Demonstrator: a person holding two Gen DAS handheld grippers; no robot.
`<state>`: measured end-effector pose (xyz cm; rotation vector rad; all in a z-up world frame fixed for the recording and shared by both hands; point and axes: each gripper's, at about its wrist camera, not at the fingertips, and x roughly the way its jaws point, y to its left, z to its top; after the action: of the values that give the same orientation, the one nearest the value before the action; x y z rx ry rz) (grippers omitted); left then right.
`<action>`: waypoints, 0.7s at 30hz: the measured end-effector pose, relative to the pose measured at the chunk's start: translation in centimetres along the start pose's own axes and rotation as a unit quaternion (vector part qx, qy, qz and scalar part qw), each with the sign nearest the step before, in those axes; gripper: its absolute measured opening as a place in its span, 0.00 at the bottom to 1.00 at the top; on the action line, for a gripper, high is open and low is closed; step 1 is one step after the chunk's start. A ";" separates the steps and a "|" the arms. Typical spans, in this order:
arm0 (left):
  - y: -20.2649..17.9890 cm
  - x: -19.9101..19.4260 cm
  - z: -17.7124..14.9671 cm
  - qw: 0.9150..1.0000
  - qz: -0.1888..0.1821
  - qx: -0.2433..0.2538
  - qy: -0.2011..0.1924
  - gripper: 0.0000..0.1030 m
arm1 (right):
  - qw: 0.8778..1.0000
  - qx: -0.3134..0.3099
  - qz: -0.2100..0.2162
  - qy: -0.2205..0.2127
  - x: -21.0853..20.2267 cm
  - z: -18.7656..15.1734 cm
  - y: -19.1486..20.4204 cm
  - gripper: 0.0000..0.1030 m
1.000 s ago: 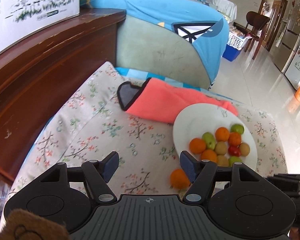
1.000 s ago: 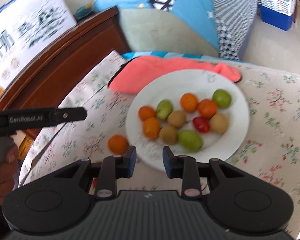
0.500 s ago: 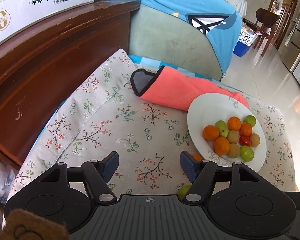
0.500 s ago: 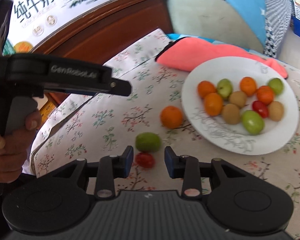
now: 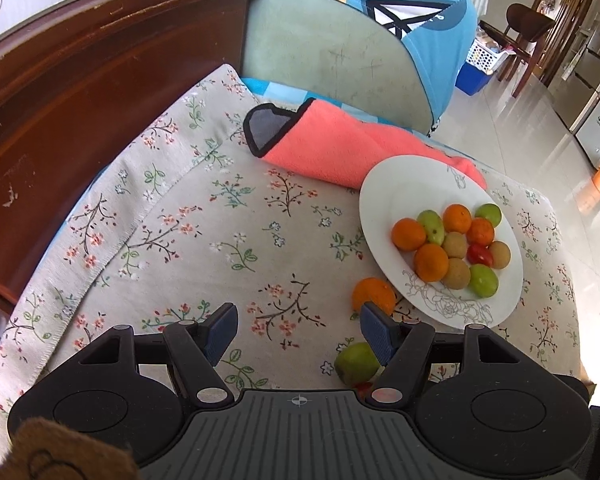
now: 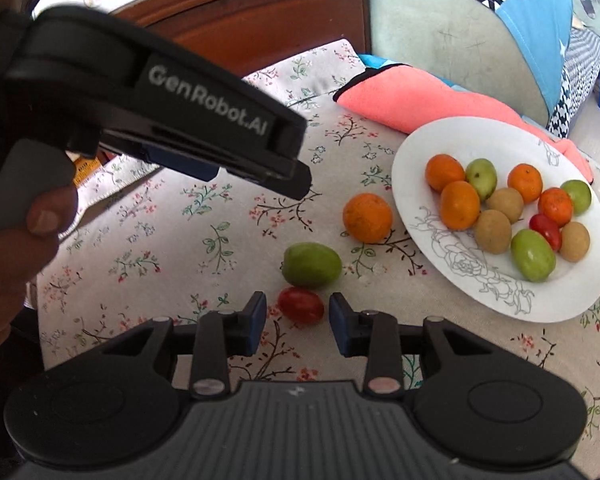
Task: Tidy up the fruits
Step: 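Grasp the loose green plum with the left gripper while the right grasps the red fruit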
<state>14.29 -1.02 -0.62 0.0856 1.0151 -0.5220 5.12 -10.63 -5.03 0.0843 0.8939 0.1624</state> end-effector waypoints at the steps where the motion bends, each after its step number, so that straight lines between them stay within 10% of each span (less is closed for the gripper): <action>1: 0.0 0.1 0.0 1.000 0.000 0.000 0.002 0.65 | 1.000 -0.005 -0.003 0.000 0.0 0.0 0.1 0.31; 21: -3.3 2.2 -2.5 0.996 -0.003 0.077 0.035 0.65 | 0.995 0.082 -0.059 -0.017 -4.6 -1.0 -6.4 0.24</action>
<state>11.75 -3.95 -3.29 0.2387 1.0421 -0.6047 2.18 -17.74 -3.05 0.1863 0.8751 -0.0237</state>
